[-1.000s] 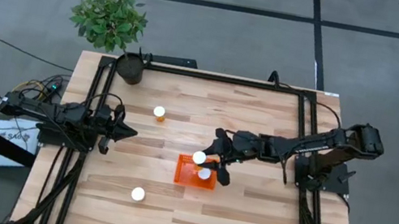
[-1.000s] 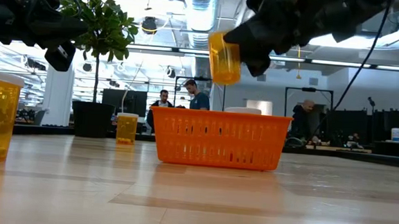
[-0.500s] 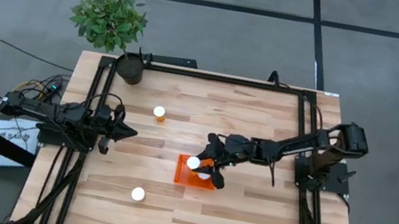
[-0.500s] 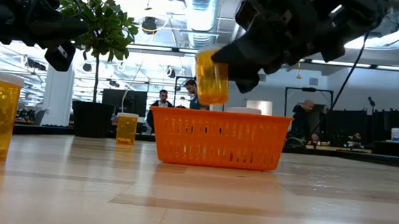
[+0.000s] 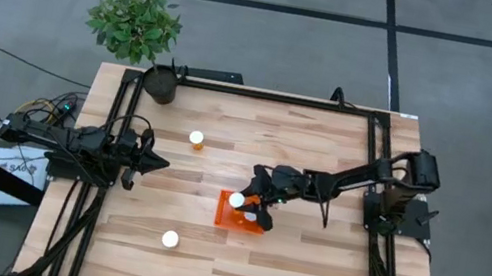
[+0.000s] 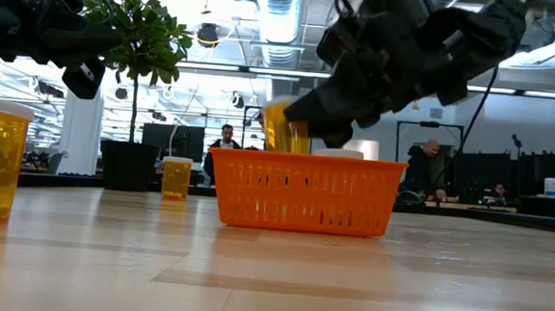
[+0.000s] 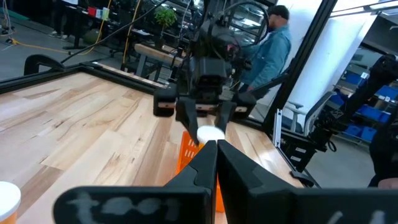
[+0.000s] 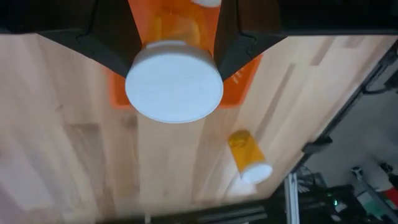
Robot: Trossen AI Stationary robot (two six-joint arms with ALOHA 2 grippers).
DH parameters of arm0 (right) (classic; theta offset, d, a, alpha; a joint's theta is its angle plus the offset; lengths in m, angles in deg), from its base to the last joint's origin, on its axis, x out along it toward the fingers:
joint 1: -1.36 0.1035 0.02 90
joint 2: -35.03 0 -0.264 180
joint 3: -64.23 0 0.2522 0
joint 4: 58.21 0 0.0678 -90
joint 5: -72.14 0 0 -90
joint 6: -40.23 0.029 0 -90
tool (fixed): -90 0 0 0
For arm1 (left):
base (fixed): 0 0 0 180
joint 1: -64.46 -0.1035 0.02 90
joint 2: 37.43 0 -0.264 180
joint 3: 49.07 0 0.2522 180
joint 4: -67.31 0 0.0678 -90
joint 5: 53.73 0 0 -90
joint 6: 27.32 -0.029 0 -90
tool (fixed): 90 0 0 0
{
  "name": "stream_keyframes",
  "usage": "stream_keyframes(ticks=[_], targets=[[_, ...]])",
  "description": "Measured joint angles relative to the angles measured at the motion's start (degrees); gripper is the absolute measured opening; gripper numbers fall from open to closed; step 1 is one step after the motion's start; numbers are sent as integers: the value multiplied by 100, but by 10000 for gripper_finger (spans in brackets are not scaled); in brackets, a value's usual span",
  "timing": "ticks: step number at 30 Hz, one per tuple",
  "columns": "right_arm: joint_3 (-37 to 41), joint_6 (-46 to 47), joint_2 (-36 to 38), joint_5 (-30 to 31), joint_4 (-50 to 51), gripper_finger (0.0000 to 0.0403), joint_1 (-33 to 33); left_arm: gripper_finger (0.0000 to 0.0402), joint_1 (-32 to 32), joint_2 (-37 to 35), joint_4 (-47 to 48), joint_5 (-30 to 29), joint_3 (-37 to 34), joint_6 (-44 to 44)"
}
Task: Pick and place pill bottles into a basket
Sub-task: Put the orange pill bottle into the orange bin
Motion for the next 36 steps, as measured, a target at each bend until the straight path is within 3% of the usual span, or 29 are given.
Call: stream_keyframes(ticks=[7,28,36], targets=[[-2,171,-368,-25,-307,165,31,0,0,1,0,0,0,0],[-2,73,-362,-11,-426,175,-189,0,0,0,0,0,0,0],[-2,-5,-361,-11,-430,197,-203,0,0,0,0,0,0,0]])
